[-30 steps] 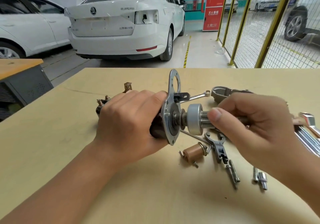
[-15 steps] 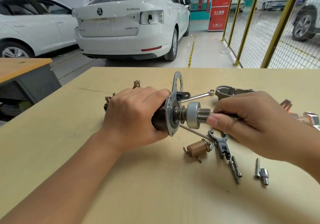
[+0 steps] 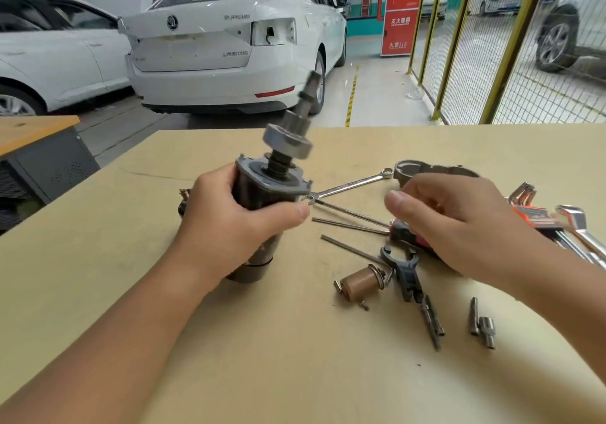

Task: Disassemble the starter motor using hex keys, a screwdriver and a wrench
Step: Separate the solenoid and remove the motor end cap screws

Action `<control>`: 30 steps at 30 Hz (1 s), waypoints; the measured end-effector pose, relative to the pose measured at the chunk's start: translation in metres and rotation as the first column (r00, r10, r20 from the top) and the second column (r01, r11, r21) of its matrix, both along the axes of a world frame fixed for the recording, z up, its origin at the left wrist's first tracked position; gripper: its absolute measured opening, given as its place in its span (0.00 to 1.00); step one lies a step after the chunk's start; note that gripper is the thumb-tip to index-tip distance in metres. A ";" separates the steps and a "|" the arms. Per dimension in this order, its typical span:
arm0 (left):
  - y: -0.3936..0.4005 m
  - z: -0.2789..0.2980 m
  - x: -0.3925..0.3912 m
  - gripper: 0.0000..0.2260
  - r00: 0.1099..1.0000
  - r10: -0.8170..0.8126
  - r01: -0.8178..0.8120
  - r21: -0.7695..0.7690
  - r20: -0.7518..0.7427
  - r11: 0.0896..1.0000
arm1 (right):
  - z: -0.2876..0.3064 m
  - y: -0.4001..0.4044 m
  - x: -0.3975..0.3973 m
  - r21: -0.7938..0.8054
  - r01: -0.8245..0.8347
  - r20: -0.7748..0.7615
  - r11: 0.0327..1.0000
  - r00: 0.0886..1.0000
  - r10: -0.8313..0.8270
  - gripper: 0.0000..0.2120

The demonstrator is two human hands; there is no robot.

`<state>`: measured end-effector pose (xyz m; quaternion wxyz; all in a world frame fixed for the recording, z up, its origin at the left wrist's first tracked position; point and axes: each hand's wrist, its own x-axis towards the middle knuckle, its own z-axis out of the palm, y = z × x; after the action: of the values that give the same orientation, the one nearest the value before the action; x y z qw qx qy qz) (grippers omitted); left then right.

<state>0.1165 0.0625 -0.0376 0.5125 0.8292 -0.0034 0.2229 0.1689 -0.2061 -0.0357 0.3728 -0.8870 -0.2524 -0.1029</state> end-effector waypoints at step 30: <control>-0.009 -0.005 0.007 0.34 0.906 -0.119 -0.151 -0.574 -0.406 0.805 | 0.037 -0.062 0.014 -0.280 0.274 0.104 0.920 0.962 -0.254 0.06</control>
<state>0.1235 0.0536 -0.0424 0.7318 0.6553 0.1844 0.0322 0.1825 -0.2679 0.0012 0.2119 -0.9543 -0.1551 -0.1429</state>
